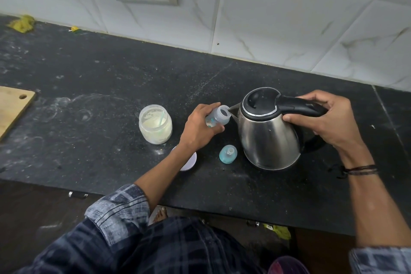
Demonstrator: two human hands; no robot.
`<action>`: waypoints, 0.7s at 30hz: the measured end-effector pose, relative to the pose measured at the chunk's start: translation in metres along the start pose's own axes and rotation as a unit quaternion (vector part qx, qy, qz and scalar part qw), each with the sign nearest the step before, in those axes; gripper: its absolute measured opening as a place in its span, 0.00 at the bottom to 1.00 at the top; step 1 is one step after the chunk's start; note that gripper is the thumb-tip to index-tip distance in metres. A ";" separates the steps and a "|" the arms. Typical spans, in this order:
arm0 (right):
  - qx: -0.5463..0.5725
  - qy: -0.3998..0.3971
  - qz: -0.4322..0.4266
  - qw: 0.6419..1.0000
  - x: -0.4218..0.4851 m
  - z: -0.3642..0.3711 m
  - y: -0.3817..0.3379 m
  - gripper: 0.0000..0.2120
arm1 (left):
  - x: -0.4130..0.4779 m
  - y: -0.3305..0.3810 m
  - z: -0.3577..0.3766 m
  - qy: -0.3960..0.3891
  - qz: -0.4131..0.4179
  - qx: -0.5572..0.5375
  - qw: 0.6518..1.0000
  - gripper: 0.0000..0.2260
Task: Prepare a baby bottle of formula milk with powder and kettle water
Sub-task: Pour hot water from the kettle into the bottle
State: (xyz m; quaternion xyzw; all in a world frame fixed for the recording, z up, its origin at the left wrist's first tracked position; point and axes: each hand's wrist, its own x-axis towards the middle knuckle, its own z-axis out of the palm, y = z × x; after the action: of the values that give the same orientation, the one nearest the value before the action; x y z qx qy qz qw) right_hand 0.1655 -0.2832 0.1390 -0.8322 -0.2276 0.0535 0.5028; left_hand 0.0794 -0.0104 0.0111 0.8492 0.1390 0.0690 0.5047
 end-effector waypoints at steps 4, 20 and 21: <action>-0.006 -0.004 -0.002 1.000 0.002 0.001 -0.002 0.19 | 0.000 -0.002 -0.001 0.002 -0.004 0.001 1.000 0.31; -0.022 -0.020 0.000 1.000 0.012 0.006 -0.007 0.20 | -0.002 -0.005 -0.004 0.015 -0.005 0.003 1.000 0.31; -0.023 -0.021 -0.001 1.000 0.012 0.006 -0.007 0.20 | -0.002 -0.006 -0.004 0.015 -0.005 0.003 1.000 0.32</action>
State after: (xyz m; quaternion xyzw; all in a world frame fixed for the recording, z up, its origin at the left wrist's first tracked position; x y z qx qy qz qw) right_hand 0.1721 -0.2701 0.1437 -0.8422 -0.2397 0.0650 0.4786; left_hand 0.0755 -0.0047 0.0083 0.8490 0.1517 0.0788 0.5001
